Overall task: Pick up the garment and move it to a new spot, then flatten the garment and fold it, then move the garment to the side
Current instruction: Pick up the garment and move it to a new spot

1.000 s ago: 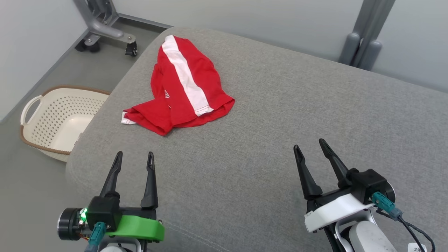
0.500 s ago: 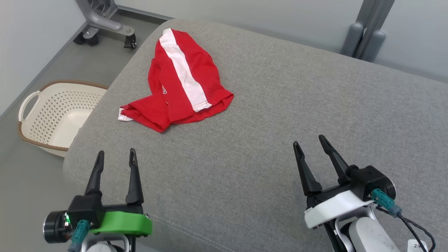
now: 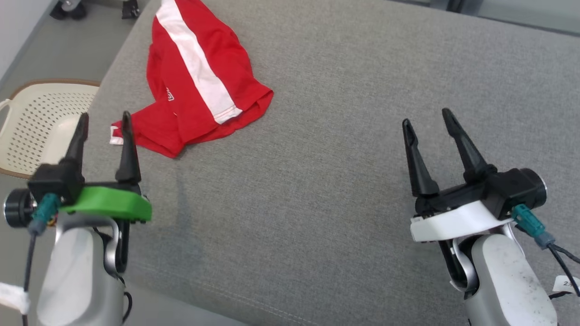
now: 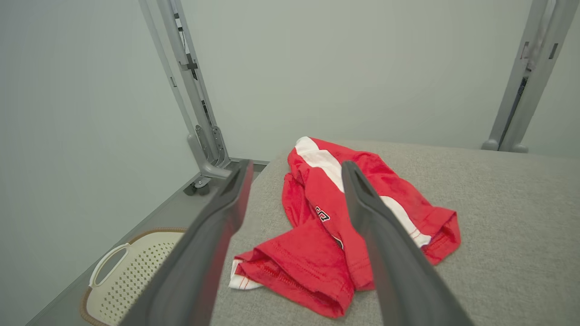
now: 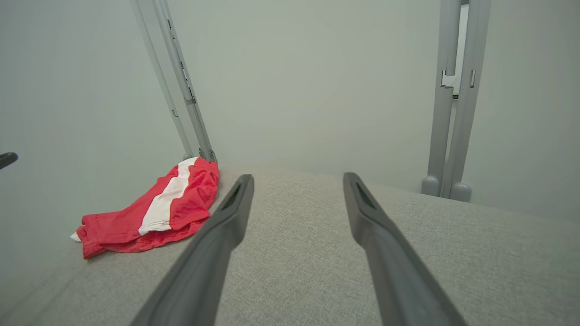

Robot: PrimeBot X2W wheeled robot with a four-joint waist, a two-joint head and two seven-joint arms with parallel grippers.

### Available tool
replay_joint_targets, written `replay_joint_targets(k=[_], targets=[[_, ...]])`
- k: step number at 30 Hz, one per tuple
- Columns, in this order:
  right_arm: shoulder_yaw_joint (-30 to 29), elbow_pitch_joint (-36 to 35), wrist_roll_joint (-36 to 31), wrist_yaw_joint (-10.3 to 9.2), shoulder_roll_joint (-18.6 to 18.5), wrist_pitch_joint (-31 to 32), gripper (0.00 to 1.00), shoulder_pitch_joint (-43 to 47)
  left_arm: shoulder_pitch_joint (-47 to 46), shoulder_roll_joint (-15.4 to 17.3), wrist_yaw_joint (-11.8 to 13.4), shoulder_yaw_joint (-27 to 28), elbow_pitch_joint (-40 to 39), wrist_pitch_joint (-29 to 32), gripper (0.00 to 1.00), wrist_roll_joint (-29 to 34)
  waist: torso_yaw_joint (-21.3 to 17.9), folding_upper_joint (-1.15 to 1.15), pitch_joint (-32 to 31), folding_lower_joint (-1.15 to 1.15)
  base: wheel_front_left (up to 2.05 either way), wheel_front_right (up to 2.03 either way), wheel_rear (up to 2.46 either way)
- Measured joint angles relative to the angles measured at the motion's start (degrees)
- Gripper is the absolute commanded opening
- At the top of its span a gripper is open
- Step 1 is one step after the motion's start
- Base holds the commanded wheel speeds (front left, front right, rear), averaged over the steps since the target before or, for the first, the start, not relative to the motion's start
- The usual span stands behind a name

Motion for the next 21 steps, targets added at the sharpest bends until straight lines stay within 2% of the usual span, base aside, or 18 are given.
replay_joint_targets(k=[4,8,12,14,17,21], targets=[[-0.64,-2.43,-0.68,0.00,-0.99,-0.01,1.00,-1.05,-7.46,2.86,-1.65,-0.85,4.85,5.02,1.00,-3.45,-1.75,0.00,3.65,0.00,0.00,0.00,0.00],[-0.54,-4.57,-1.55,0.00,-1.57,0.33,1.00,-2.27,-13.82,5.83,-2.23,-3.82,8.82,11.10,1.00,-6.69,-3.51,0.00,6.92,0.01,0.00,0.00,0.00],[-0.18,-6.49,-2.13,0.00,-1.85,0.97,1.00,-3.26,-18.78,7.79,-2.32,-9.43,12.25,19.22,1.00,-16.66,-5.43,0.00,10.03,0.01,0.00,0.00,0.00],[0.04,-7.39,-2.46,0.00,-1.87,1.57,1.00,-3.54,-20.65,10.04,-2.32,-13.13,13.68,23.61,1.00,-20.25,-6.43,0.00,11.47,0.01,0.00,0.00,0.00],[0.70,-9.21,-2.85,0.00,-1.68,2.46,1.00,-4.13,-23.30,12.92,-2.32,-16.35,16.05,27.43,1.00,-25.25,-7.73,0.00,13.35,0.01,0.00,0.00,0.00],[1.52,-11.28,-3.12,0.00,-1.49,3.37,1.00,-4.27,-26.39,15.46,-2.32,-20.02,20.15,30.78,1.00,-28.81,-9.40,0.00,15.34,0.01,0.00,0.00,0.00]])
